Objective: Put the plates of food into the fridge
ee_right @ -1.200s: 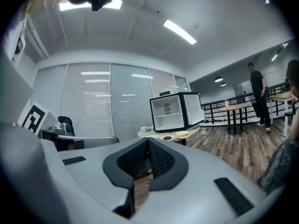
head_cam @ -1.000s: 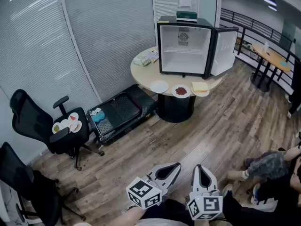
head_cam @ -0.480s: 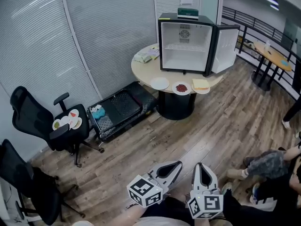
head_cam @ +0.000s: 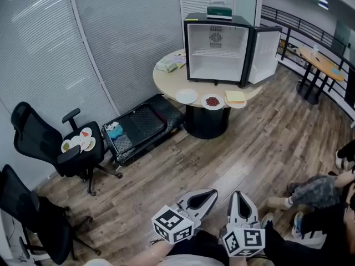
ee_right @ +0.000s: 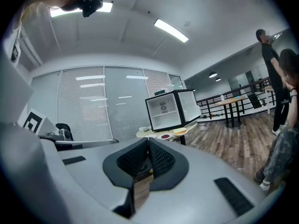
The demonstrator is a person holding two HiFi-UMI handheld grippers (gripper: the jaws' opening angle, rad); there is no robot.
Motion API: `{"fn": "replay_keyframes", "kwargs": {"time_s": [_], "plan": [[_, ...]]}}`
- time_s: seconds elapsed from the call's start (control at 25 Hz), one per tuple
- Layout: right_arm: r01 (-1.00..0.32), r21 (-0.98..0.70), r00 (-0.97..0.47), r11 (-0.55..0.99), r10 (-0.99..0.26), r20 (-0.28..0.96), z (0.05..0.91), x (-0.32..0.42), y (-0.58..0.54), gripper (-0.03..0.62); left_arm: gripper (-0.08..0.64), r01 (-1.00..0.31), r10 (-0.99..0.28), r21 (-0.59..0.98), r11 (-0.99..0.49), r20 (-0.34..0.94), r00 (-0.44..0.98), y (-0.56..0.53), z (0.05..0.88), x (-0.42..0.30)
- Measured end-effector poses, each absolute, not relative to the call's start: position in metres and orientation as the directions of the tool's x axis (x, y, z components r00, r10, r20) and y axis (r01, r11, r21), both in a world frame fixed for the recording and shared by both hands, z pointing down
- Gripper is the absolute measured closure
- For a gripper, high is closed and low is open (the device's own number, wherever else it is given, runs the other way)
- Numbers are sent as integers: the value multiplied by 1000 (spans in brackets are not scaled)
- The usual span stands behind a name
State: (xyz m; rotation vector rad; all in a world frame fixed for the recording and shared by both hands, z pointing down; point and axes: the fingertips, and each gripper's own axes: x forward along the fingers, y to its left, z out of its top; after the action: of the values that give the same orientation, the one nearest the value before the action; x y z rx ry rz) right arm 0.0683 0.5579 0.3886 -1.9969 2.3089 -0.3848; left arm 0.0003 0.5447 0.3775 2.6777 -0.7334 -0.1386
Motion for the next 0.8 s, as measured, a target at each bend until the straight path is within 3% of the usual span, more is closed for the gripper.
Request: {"fn": "replay_keyframes", "kwargs": {"time_s": [0.8], "plan": [[-950,-300,-127,85,-984,124,394,83,530,583,555,-488,-523,380,-785,15,852,512,381,5]]}}
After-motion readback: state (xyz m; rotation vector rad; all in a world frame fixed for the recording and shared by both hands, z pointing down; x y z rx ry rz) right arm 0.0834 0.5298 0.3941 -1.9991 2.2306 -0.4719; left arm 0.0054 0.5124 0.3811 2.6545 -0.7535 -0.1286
